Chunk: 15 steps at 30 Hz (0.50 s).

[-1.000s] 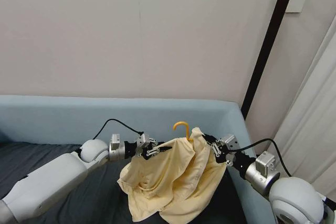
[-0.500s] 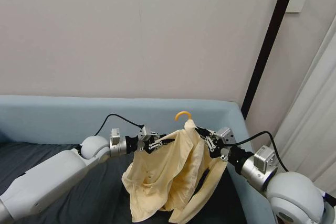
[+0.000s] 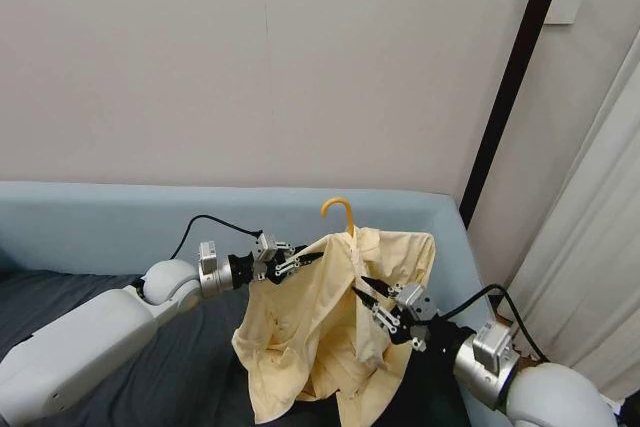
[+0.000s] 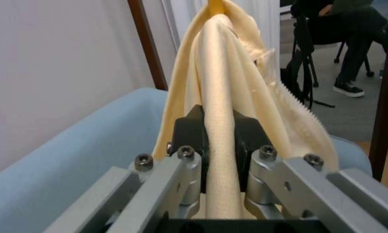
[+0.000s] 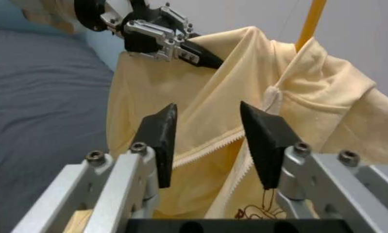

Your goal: Pick up the clothes from the sofa and hang them on the clothes hanger.

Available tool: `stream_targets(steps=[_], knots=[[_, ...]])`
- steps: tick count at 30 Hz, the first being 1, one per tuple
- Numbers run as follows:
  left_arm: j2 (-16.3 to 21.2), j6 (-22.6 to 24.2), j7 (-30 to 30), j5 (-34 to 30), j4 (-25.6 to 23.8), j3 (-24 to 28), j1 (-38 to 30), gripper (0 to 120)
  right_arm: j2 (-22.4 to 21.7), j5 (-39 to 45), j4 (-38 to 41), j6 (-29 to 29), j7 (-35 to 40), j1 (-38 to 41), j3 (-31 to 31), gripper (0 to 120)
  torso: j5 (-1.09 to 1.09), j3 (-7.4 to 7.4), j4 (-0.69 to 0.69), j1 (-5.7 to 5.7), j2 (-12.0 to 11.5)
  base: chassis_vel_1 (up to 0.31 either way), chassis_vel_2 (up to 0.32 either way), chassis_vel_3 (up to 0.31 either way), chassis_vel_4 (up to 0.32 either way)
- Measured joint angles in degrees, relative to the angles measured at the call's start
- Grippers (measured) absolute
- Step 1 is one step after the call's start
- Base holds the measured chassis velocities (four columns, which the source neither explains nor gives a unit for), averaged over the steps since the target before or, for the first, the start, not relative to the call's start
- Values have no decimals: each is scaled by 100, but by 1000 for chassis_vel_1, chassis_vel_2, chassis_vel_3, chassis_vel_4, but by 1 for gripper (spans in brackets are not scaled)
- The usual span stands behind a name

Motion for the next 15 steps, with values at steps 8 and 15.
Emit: stream_targets(steps=[8, 15], knots=[[419, -333, 121, 79, -140, -124, 35, 7, 31, 91, -137, 116, 315, 41, 385, 70, 1, 0, 1, 0, 0, 0, 0, 0, 0], [821, -831, 307, 212, -172, -168, 133, 7, -649, 27, -557, 546, -270, 294, 619, 95, 0, 0, 4, 0, 0, 0, 0, 0, 0]])
